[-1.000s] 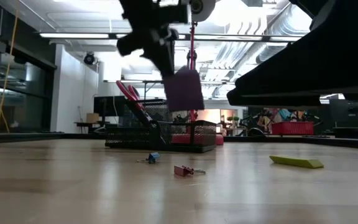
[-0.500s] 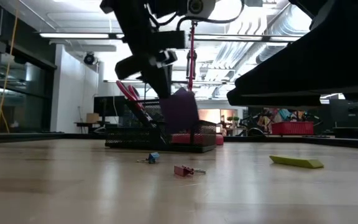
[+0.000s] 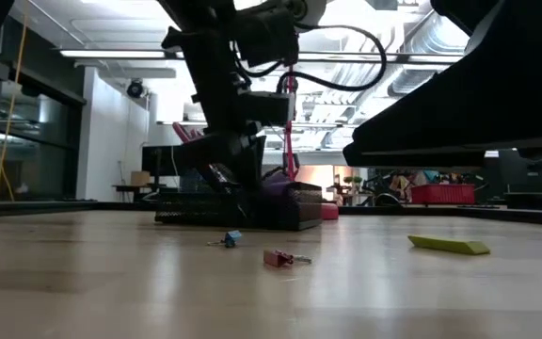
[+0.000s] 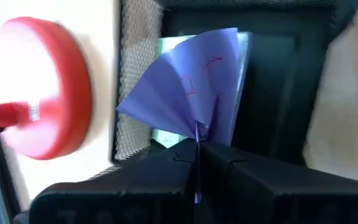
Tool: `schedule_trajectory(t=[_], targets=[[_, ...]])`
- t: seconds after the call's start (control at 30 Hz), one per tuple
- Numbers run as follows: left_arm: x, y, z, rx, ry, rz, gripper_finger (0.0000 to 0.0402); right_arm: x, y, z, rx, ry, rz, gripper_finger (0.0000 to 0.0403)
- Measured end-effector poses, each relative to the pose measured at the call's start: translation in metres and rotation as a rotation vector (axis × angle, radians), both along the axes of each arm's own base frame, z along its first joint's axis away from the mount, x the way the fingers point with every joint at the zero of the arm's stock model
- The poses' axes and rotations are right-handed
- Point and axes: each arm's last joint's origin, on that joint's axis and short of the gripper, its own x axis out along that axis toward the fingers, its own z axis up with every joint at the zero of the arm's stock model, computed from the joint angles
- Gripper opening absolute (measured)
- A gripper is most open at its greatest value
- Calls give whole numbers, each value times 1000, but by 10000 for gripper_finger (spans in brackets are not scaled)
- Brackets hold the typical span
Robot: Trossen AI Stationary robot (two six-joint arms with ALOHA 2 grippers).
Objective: Pick and place office supplies into organizer
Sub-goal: Put the purple sticky note into the desk organizer, then put the yellow eraser into the desk organizer
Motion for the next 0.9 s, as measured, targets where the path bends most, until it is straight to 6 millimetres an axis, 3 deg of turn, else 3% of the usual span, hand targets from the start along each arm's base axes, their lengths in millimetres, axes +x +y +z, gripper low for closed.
schedule_trajectory(t=[0.2,0.47,0.6,0.7,0.9], targets=[[1,1,5,1,-21,7,19,0,0,0,-1,2,1,139],[-6,0,3,-25,31,48,162,-1,0,-2,-2,16,-2,139],[-6,-2,7,112,36,75,236,-1,-1,-2,0,18,-3,139],[-6,-8,9,255,38,85,269,-1,-1,-2,-1,18,-4,139],[-3,-27,17,238,-4,25,305,-1,-1,-2,-1,19,-5,139]])
